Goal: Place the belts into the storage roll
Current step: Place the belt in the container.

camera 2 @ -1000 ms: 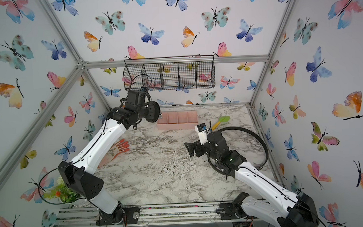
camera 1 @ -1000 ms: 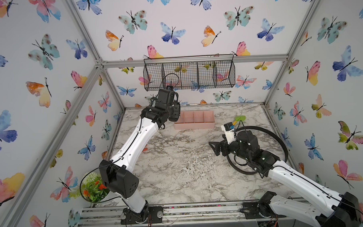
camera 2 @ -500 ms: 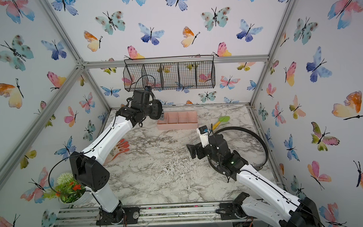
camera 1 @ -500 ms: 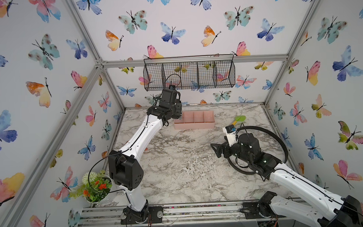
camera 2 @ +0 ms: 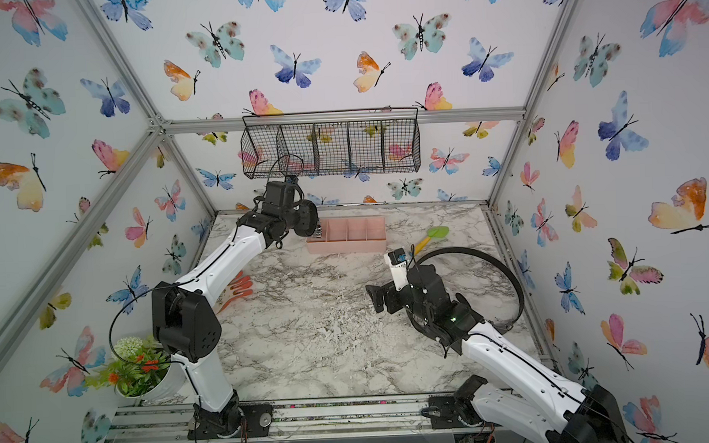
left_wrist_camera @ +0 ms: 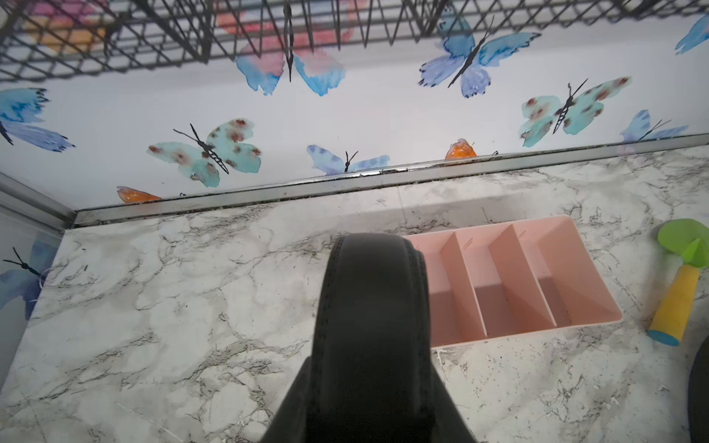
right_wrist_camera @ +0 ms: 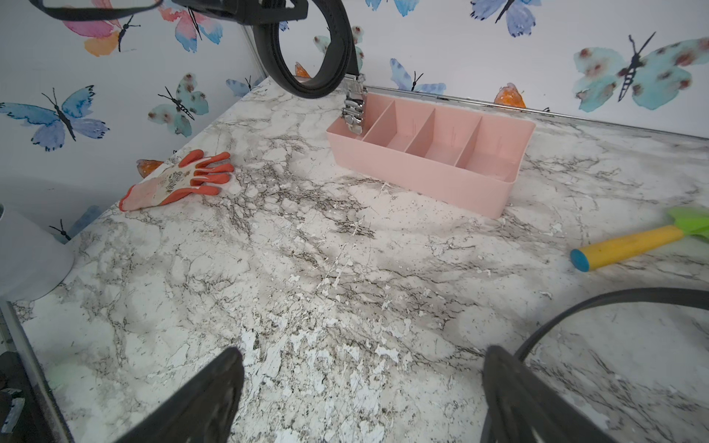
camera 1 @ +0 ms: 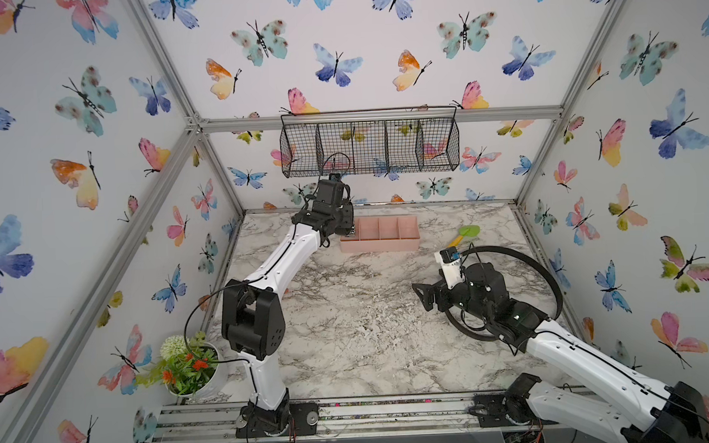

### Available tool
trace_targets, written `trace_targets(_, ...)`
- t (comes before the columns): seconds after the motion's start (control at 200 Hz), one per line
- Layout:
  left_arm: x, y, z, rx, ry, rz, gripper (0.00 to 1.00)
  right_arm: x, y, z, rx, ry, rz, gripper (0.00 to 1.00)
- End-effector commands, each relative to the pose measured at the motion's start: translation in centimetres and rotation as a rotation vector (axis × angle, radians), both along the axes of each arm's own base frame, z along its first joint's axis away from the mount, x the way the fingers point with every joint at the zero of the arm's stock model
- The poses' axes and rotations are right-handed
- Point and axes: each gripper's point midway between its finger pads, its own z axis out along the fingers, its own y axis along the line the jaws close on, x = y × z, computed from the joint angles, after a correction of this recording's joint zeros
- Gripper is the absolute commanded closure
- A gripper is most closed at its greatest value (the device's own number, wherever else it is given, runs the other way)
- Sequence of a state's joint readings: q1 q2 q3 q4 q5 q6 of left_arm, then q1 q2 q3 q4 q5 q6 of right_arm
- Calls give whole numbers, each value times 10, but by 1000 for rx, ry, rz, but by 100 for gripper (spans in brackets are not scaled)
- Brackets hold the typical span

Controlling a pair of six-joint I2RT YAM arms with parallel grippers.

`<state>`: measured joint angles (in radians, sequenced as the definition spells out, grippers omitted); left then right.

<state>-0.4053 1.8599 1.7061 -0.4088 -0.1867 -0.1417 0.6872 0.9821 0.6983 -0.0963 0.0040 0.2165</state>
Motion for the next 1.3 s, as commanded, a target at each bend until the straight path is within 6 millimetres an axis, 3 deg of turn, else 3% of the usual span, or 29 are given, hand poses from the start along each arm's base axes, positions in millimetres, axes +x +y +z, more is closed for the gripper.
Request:
trace_targets(0.0, 12, -5, 12, -52, -56, 0, 83, 0, -4, -5, -18, 1, -12, 1)
trace_targets(0.471, 37, -11, -1, -33, -34, -1, 83, 0, 0, -15, -5, 22, -5, 1)
trace_targets(0.486, 40, -13, -15, -25, -14, -1, 83, 0, 0, -16, -7, 24, -5, 1)
trace_targets(0.526, 43, -13, -20, -23, -6, -1, 83, 0, 0, -16, -7, 22, -5, 1)
trace_targets(1.296, 62, -13, -67, -28, 17, 26, 83, -1, 0, -27, -20, 49, -2, 1)
